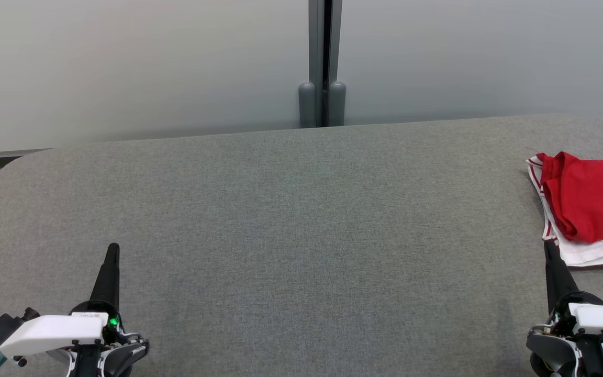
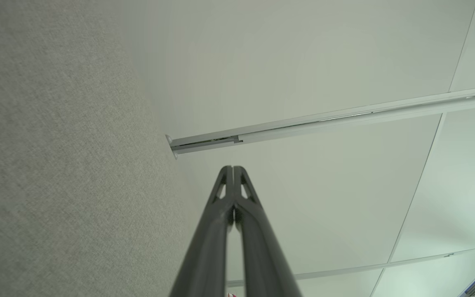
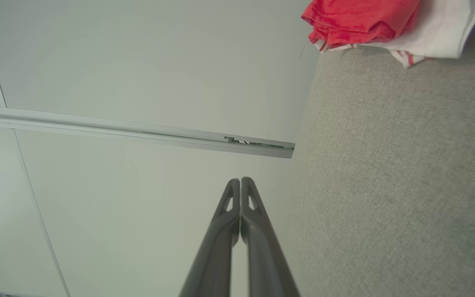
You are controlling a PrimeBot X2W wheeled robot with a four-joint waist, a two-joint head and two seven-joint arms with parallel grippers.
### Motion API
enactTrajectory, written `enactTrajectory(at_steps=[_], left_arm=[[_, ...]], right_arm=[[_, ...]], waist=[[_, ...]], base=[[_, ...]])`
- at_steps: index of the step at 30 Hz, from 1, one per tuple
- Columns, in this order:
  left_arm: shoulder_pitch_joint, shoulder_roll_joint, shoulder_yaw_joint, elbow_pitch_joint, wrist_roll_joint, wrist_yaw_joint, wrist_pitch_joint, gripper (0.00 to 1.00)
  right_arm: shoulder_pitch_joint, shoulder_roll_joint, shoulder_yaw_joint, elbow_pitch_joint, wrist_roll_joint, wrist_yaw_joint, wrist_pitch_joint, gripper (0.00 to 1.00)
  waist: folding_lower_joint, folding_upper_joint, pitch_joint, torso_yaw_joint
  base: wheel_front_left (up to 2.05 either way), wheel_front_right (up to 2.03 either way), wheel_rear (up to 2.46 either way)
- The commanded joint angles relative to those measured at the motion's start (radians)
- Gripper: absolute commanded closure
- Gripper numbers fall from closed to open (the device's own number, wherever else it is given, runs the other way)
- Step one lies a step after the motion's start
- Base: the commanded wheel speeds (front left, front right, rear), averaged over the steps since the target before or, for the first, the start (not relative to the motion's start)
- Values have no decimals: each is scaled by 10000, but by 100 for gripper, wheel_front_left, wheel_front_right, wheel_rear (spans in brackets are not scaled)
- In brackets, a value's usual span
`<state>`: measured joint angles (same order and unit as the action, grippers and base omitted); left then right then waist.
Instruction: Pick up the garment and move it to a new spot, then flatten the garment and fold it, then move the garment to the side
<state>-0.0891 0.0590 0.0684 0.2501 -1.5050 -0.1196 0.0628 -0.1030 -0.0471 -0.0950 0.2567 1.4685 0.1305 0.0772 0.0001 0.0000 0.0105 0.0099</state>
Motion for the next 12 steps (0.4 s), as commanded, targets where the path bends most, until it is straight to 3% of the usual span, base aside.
enactTrajectory(at_steps=[1, 12], left_arm=[[-186, 73, 92, -59, -225, -58, 73, 100], [-230, 63, 255, -72, -885, -128, 299, 100]], right_arm=[[-100, -51, -67, -67, 260, 4, 92, 100], [-93, -52, -155, -119, 1037, 2, 301, 100]], waist=[[-1, 0, -7, -9], [-1, 0, -48, -64]], base=[[0, 0, 0], [0, 0, 0]])
